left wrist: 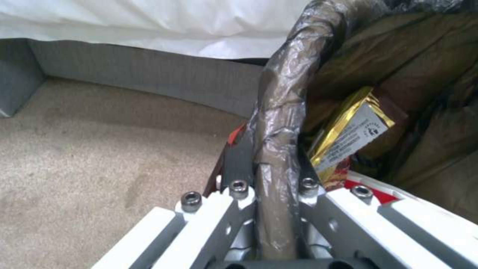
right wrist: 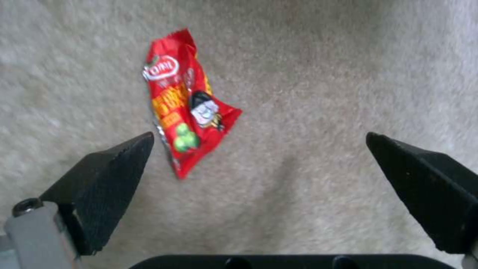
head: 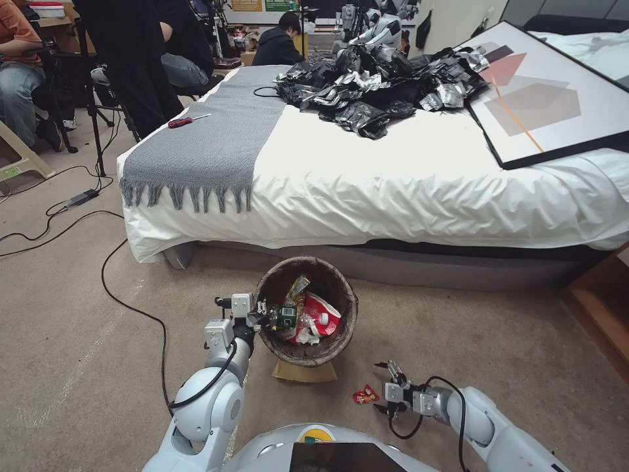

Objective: Pick up the trash bin, then pick up the garbage from the floor and place it into the trash bin.

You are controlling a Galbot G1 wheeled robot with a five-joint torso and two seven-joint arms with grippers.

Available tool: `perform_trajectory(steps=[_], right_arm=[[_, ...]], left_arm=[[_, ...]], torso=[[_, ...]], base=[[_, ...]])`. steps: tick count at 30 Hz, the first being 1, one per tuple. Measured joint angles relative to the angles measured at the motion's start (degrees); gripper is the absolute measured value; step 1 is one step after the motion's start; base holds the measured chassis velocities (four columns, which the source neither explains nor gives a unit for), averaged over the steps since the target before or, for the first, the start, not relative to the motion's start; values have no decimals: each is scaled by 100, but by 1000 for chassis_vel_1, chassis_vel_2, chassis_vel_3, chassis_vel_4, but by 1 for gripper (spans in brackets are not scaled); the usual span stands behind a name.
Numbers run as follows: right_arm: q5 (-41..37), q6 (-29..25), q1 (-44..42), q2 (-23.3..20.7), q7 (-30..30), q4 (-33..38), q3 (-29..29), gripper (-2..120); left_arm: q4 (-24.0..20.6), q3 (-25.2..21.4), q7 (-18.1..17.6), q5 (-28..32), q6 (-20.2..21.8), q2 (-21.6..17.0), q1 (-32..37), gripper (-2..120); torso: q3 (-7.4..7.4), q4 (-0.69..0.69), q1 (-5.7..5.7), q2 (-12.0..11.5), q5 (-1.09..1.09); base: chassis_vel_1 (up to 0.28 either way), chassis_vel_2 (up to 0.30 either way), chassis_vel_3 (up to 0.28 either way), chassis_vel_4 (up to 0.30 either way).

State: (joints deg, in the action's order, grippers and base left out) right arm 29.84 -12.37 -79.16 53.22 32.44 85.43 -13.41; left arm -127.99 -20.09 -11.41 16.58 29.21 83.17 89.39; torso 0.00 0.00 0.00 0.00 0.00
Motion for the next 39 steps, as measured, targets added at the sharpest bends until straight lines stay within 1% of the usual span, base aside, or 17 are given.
perform_trajectory(steps=[1,9,18,21,39], right_arm=[[129,-81,53,13,11,-17,6,100],[397,-271,201,82,9,-110,68,100],[428,-398,287,84,-7,-90,128,100],[431,-539,334,82,19,3,207,100],[417,-707,487,145,62,-12,385,100]], left_arm=[[0,3,0,0,0,5,0,0],[10,4,2,0,0,21,-9,0],[10,2,6,-2,0,29,-7,0],[12,7,9,-5,0,43,-16,0],[4,9,10,-5,0,43,-14,0]], torso=[[0,1,0,0,0],[0,0,0,0,0],[0,0,0,0,0],[0,0,0,0,-1],[0,0,0,0,-1]], base=[[0,0,0,0],[0,0,0,0],[0,0,0,0],[0,0,0,0],[0,0,0,0]])
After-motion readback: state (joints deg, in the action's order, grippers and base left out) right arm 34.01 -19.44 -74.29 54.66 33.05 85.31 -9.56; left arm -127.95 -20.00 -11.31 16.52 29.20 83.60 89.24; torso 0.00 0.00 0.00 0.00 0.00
